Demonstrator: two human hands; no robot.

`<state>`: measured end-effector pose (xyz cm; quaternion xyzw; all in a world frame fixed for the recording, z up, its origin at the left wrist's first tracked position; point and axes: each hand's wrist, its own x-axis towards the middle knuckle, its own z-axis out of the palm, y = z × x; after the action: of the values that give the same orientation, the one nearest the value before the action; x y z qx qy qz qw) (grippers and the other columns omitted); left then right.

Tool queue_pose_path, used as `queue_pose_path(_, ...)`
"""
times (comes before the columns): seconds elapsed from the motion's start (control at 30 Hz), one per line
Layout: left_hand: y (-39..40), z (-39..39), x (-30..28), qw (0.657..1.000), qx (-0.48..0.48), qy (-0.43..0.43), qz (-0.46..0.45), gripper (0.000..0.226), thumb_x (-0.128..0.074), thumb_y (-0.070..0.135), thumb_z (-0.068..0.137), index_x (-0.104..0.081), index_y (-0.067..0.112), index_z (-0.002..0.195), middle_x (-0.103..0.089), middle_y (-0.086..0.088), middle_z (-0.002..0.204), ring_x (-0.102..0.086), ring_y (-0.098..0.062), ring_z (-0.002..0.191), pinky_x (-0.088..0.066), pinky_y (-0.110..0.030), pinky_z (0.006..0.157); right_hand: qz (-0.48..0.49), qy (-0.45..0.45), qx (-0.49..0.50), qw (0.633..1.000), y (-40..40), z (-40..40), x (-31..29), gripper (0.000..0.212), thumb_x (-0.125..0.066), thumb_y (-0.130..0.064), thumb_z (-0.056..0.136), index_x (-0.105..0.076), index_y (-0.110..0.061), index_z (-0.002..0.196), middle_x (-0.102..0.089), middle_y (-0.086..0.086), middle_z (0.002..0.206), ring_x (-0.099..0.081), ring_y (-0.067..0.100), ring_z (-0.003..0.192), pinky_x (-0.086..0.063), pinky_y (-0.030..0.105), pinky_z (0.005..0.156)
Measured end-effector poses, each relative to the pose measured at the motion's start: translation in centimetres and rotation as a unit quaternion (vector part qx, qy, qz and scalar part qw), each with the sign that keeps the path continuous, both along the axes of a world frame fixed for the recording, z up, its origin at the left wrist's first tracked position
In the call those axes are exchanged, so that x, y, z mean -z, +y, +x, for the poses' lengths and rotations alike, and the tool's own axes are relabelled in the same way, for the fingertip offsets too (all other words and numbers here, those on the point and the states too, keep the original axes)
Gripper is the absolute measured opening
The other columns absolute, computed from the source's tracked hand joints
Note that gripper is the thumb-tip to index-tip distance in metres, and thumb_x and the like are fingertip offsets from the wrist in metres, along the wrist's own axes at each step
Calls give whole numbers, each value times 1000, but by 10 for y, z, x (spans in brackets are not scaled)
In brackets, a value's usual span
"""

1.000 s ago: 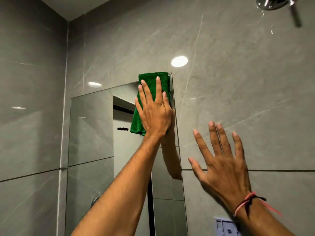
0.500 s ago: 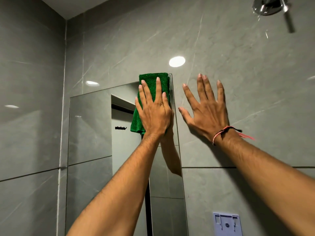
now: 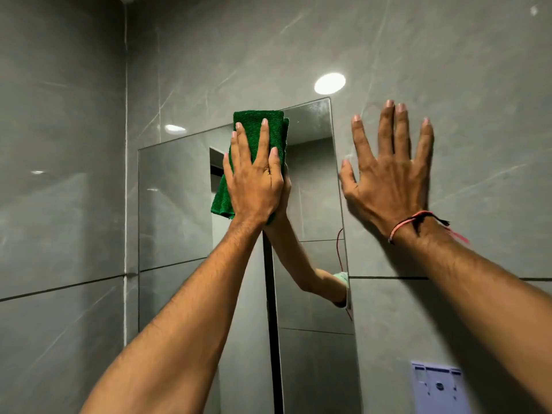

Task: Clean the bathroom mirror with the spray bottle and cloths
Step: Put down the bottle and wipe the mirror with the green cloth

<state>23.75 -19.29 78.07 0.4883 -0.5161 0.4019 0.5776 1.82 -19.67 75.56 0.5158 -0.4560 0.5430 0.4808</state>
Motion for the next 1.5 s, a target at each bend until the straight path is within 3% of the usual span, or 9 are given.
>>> queue_pose_path(0.37,-10,103,-2,999,-4,45,-1,57,-28,44,107,-15,40,162,-5,-7,174,-8,-25,161,-11,-53,129,-34,5,-1,999,-2,3,-1,73,-29,-54,99,-15,-28,166,-10,24,172,-10,39,160,-10,72,123)
queue_pose_path(0.57,-21,153,4,998,-7,63,-10,55,-26,44,107,-14,42,161,-7,-7,174,-8,-25,161,-12,-55,129,-2,48,-43,998,6,16,2,73,-36,-36,94,-22,-25,165,-10,21,172,-9,33,161,-7,67,126)
queue_pose_path(0.8,-19,203,14,996,-2,83,-14,54,-25,44,107,-14,44,161,-7,-6,174,-9,-27,160,-14,-56,129,-15,122,-76,989,10,79,12,73,-35,-44,96,-24,-23,165,-10,20,172,-10,29,162,-9,60,128)
queue_pose_path(1.03,-20,237,18,994,4,107,-5,54,-24,44,107,-15,44,161,-6,-4,174,-10,-27,160,-18,-53,128,-18,125,-47,991,-5,88,14,72,-31,-49,100,-25,-18,165,-13,24,171,-12,32,161,-10,56,129)
queue_pose_path(1.3,-19,242,19,995,1,102,-5,55,-25,44,107,-16,43,161,-7,-4,174,-11,-27,160,-24,-55,126,-16,126,-40,991,-2,89,15,73,-29,-47,99,-24,-16,165,-12,25,171,-11,33,161,-9,57,129)
queue_pose_path(1.5,-11,201,13,995,10,98,1,60,-25,43,104,-15,36,163,-5,-10,174,-6,-29,160,-13,-55,129,-18,126,-45,991,0,90,16,71,-34,-45,100,-27,-16,164,-14,25,171,-12,32,161,-10,56,129)
